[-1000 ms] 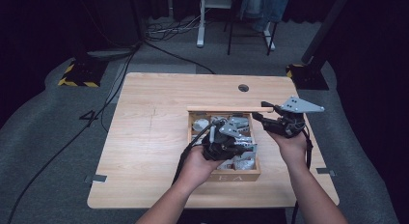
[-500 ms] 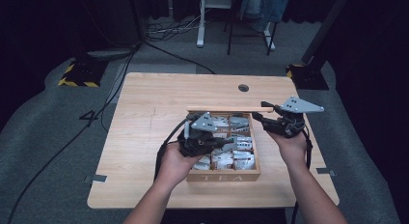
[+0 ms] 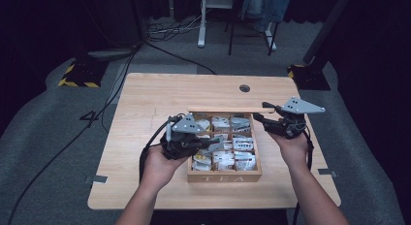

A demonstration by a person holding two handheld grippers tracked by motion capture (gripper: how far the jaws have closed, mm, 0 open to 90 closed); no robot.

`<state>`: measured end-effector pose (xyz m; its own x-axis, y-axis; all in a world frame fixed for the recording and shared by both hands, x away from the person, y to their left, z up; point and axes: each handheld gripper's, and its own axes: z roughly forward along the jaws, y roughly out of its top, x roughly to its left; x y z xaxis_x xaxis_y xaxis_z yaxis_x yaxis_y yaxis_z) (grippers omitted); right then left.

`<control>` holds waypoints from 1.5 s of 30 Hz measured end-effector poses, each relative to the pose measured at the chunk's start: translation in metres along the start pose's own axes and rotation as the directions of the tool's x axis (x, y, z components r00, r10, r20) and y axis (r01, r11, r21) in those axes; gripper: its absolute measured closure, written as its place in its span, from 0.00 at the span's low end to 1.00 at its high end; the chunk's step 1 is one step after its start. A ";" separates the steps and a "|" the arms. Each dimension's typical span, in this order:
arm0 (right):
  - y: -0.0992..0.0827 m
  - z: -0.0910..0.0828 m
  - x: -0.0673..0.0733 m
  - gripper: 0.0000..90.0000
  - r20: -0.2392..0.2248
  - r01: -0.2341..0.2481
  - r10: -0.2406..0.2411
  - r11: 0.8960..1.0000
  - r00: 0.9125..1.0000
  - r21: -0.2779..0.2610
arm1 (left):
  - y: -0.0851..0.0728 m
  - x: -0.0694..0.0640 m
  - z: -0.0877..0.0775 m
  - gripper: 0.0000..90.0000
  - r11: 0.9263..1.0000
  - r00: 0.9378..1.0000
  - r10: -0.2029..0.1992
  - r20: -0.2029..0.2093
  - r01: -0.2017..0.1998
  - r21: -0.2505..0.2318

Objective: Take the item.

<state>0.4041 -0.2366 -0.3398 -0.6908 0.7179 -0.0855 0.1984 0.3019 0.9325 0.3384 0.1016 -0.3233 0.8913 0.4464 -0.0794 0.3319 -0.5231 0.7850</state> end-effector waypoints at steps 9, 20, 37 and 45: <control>0.000 0.000 0.001 0.53 0.001 0.000 0.000 1.000 1.000 0.000 | -0.015 0.013 -0.021 0.99 0.999 0.999 -0.037 -0.034 0.037 -0.003; -0.002 0.002 0.002 0.51 0.004 0.002 -0.002 1.000 1.000 0.013 | -0.049 0.026 -0.045 0.99 0.997 0.994 -0.068 -0.089 0.065 -0.035; -0.002 0.002 0.004 0.51 0.009 0.009 -0.009 1.000 1.000 0.022 | -0.098 0.062 -0.051 0.99 0.986 0.973 -0.161 -0.168 0.166 0.019; -0.002 0.002 0.004 0.51 0.006 0.008 -0.008 1.000 1.000 0.022 | -0.114 0.077 -0.039 0.99 0.972 0.955 -0.200 -0.218 0.221 0.080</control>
<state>0.4021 -0.2330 -0.3427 -0.6881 0.7193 -0.0955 0.2078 0.3214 0.9239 0.3572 0.2233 -0.3949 0.7179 0.6892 -0.0986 0.5444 -0.4674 0.6966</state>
